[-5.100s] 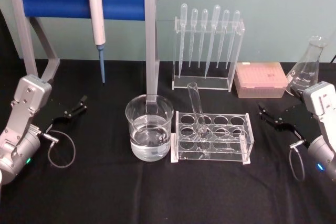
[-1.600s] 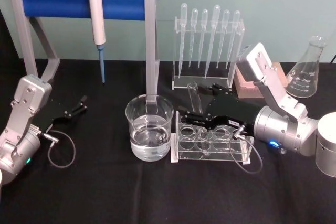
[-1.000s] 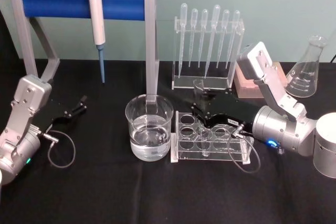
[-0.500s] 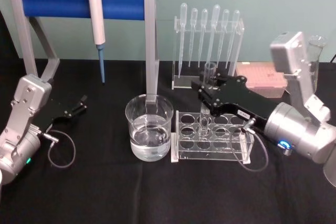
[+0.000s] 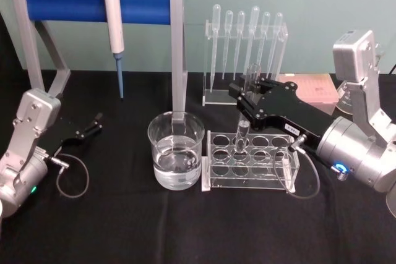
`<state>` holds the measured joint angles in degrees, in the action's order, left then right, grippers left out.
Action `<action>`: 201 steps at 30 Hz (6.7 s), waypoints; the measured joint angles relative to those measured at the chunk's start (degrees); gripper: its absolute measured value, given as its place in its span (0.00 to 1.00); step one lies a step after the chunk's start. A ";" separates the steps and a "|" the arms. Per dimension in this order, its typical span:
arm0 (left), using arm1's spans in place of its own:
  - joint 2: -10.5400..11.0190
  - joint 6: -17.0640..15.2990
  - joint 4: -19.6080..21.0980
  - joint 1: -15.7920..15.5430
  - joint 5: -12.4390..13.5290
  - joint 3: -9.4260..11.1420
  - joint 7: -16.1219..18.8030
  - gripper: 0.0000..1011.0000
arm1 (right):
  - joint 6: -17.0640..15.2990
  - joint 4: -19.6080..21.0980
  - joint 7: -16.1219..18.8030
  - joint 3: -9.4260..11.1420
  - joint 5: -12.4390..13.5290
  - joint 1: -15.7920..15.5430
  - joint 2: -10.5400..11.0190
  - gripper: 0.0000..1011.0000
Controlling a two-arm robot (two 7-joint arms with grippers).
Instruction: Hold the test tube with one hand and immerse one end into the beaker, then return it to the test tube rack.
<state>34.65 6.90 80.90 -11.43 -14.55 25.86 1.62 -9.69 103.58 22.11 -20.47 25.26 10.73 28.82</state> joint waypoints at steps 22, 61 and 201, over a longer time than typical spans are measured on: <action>0.00 0.00 0.00 0.00 0.00 0.00 0.00 0.99 | -0.06 -0.26 0.16 -0.11 -0.08 0.14 -0.06 0.24; 0.00 0.00 0.00 0.00 0.00 0.00 0.00 0.99 | -0.07 -0.30 0.23 -0.11 -0.10 0.16 -0.06 0.24; 0.00 0.00 0.00 0.00 0.00 0.00 0.00 0.99 | 11.19 -21.28 6.74 -12.19 -5.03 9.91 -10.74 0.24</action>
<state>34.65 6.91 80.90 -11.43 -14.55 25.86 1.62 1.50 82.30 28.85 -32.65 20.23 20.64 18.08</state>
